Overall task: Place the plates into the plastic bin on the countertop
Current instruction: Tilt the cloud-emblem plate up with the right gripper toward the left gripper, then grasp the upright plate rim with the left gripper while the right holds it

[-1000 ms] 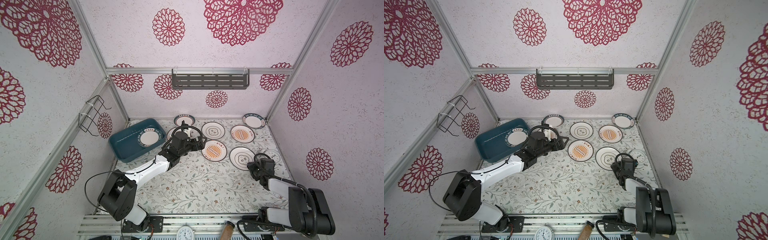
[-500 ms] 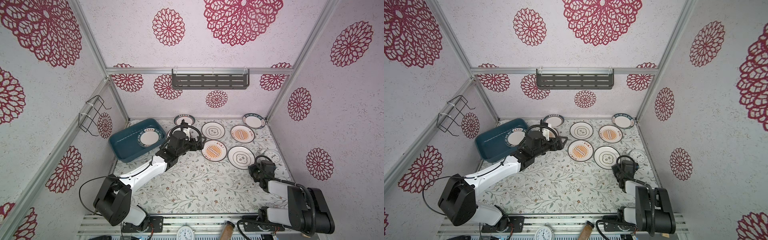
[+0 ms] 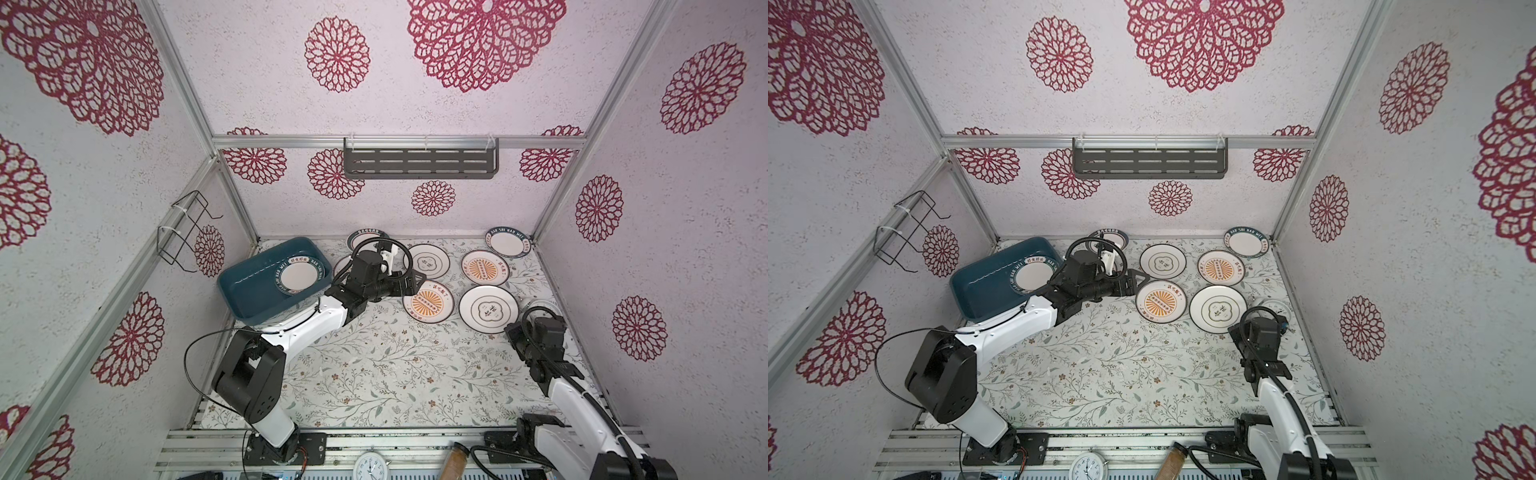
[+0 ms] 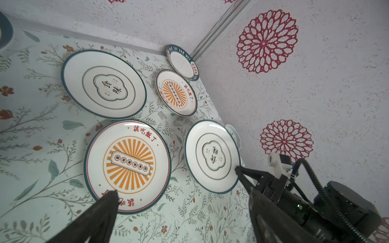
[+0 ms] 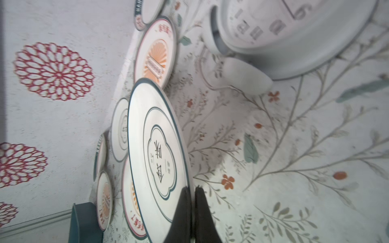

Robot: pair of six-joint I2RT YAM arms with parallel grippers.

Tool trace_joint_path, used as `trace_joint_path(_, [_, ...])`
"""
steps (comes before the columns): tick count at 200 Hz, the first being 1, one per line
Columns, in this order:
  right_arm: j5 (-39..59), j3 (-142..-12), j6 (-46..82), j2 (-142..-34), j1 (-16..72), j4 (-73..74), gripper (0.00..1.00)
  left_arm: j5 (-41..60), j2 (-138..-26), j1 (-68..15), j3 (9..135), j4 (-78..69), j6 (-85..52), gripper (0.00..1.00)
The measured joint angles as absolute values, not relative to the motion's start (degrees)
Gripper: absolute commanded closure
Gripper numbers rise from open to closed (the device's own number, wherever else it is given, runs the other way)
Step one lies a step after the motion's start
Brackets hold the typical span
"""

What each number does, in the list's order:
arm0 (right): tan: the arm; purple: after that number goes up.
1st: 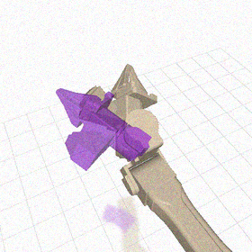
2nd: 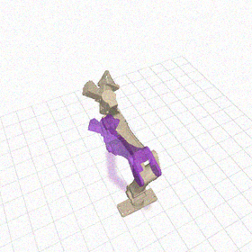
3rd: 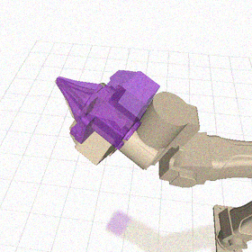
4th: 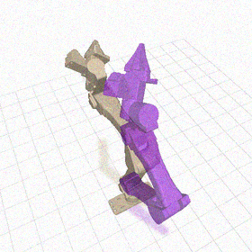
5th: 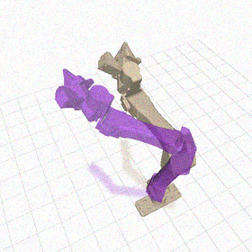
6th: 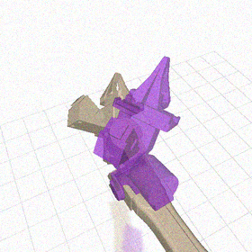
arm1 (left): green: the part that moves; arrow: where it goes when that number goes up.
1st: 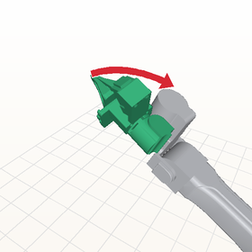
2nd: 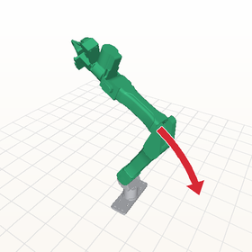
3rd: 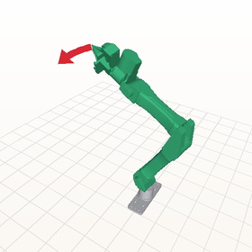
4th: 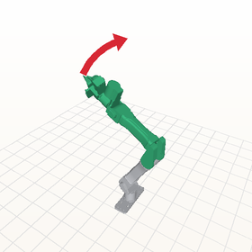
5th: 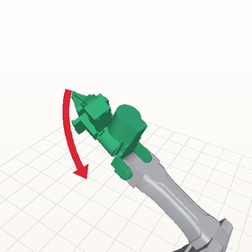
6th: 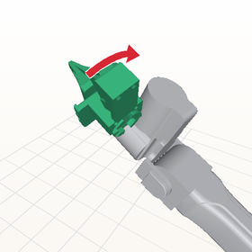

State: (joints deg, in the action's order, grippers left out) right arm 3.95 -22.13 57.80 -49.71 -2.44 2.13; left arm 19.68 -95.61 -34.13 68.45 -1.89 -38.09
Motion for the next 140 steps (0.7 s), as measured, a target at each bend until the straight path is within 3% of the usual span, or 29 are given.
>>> trace_joint_path(44, [8.8, -26.22, 56.38, -49.65, -1.15, 4.05, 1.0, 22.87, -98.35, -34.2, 71.0, 1.32, -37.54, 0.01])
trace_joint_path(87, [10.83, -31.11, 55.07, -56.05, 5.65, 5.93, 1.0, 24.51, -99.11, -34.35, 71.44, 1.78, -37.65, 0.05])
trace_joint_path(140, [14.28, -35.77, 54.54, -61.17, 10.33, 10.55, 1.0, 26.55, -102.32, -34.35, 76.05, 3.53, -38.41, 0.29])
